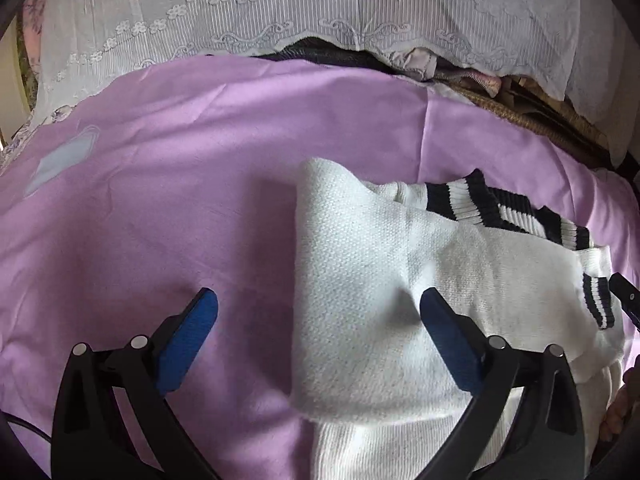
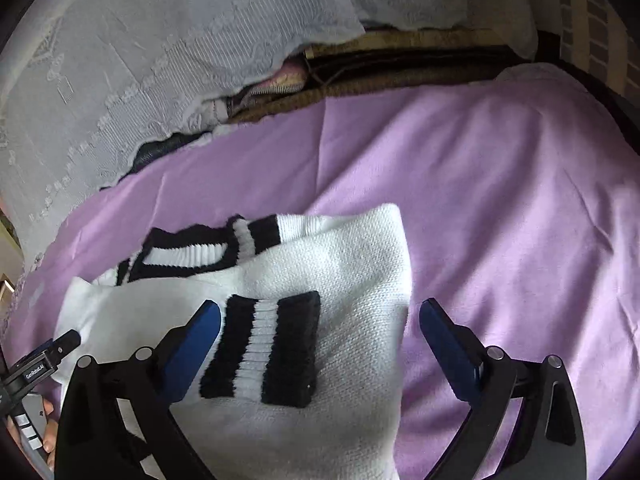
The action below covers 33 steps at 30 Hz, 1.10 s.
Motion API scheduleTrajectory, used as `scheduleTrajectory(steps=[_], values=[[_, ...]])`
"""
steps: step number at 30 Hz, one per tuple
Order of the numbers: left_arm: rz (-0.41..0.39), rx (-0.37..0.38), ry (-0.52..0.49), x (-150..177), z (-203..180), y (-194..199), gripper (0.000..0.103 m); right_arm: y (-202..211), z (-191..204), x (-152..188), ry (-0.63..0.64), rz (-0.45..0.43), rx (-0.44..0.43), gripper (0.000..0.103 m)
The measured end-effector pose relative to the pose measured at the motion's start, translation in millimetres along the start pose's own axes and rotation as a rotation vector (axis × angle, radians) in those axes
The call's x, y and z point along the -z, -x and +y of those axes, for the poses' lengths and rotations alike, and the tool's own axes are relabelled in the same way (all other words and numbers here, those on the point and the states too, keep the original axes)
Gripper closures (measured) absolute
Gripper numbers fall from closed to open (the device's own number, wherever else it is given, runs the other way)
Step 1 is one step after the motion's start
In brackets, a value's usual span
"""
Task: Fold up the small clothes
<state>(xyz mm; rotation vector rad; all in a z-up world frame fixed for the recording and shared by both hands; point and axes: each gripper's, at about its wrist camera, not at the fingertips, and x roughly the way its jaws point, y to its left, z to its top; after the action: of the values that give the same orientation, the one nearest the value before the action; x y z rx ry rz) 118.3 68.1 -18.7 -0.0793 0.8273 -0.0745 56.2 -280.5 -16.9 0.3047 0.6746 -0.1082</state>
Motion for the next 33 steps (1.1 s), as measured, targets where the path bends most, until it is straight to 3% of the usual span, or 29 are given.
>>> scheduleTrajectory(steps=[3, 5, 8, 10, 13, 15, 17, 18, 20, 25, 28, 33], values=[[0.009, 0.028, -0.023, 10.4, -4.5, 8.6, 0.005, -4.2, 10.0, 12.1, 0.050, 0.079, 0.010, 0.003], [0.084, -0.030, -0.081, 15.6, -14.2, -7.2, 0.004, -23.7, 18.7, 19.9, 0.097, 0.189, 0.050, 0.003], [0.105, 0.017, -0.049, 16.0, -7.1, -11.8, 0.004, -18.3, 14.9, 17.5, 0.070, 0.172, 0.021, 0.003], [0.096, 0.057, -0.005, 18.8, 2.5, -8.1, 0.004, -3.9, 5.4, 15.7, 0.018, 0.107, 0.015, 0.003], [0.042, 0.029, 0.011, 25.2, 8.0, 11.4, 0.004, 19.0, -5.7, 14.2, -0.018, 0.023, 0.028, 0.003], [0.037, 0.011, -0.025, 32.4, 4.3, 18.3, 0.004, 10.8, -7.9, 18.4, 0.000, 0.103, 0.094, 0.003], [0.104, -0.033, -0.105, 40.5, -6.9, 8.2, 0.004, -5.3, -8.2, 22.5, 0.043, 0.185, 0.128, 0.003], [0.129, -0.060, -0.151, 46.2, -12.3, 2.3, 0.004, -3.6, -5.4, 22.9, 0.066, 0.181, 0.135, 0.003], [0.095, -0.069, -0.166, 48.2, -13.9, 9.8, 0.004, -1.1, -4.2, 27.3, 0.071, 0.171, 0.134, 0.003], [0.080, -0.023, -0.118, 64.3, 3.2, 33.6, 0.004, 39.2, -27.4, 35.6, -0.056, 0.065, 0.034, 0.003], [0.074, -0.007, -0.141, 81.9, 4.4, 51.5, 0.004, 46.3, -31.9, 51.1, -0.071, 0.107, 0.003, 0.003], [0.069, -0.036, -0.222, 110.5, -3.5, 71.5, 0.004, 68.2, -16.7, 79.1, 0.030, 0.127, 0.073, 0.003]])
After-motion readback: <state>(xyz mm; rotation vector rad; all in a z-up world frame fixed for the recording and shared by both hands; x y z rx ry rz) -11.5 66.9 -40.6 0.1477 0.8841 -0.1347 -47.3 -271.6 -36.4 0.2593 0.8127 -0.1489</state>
